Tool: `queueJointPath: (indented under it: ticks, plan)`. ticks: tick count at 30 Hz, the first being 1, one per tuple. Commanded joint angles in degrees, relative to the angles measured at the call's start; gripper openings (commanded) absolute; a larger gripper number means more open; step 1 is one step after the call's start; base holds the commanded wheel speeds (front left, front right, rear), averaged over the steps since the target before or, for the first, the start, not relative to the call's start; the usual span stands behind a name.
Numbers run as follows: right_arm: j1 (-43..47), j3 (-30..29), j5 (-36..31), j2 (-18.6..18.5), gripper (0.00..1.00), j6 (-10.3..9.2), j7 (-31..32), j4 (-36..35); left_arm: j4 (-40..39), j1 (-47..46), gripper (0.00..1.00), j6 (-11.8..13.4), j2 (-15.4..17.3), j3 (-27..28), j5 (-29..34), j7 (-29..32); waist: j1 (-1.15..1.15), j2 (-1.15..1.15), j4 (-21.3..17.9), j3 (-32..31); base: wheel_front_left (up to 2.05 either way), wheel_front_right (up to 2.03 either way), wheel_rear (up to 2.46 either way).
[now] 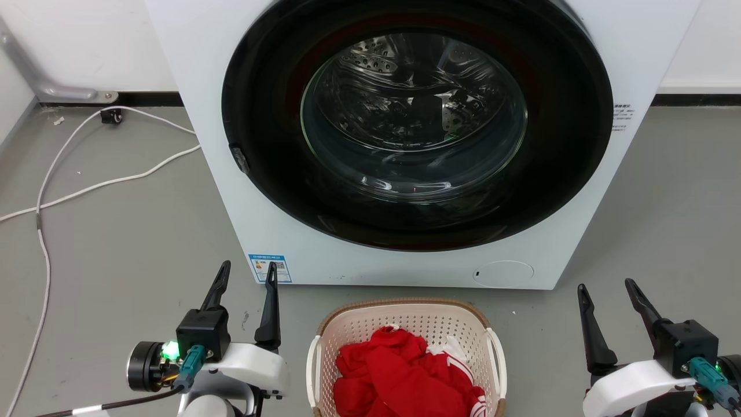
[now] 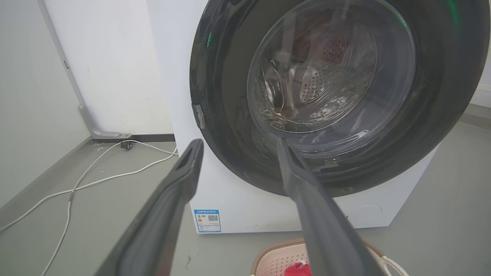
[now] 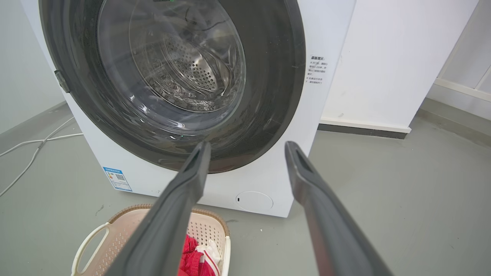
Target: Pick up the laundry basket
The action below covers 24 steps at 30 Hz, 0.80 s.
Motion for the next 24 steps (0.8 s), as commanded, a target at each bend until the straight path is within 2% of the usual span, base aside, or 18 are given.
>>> queueJointPath:
  ticks: [1, 14, 24]
  plan:
    - [0.17, -0.04, 0.00, 0.07, 1.00, -0.04, -0.28, 0.17, 0.10, -0.04, 1.00, 0.06, 0.00, 0.03, -0.13, -0.16, 0.00, 0.00, -0.04, 0.03, 0.00, 0.00, 0.00]
    - [-0.49, -0.14, 0.78, 0.07, 1.00, -0.04, -0.27, 0.88, 0.44, -0.42, 1.00, -0.21, -0.08, 0.50, -0.09, -0.16, 0.00, 0.00, -0.16, 0.54, 0.00, 0.00, 0.00]
    - [-5.28, -0.71, 1.21, 0.08, 1.00, -0.04, 2.43, 4.22, 6.25, -6.87, 1.00, -1.13, 0.46, 1.00, -1.49, 0.36, 0.00, 0.00, -0.92, 6.08, 0.00, 0.00, 0.00]
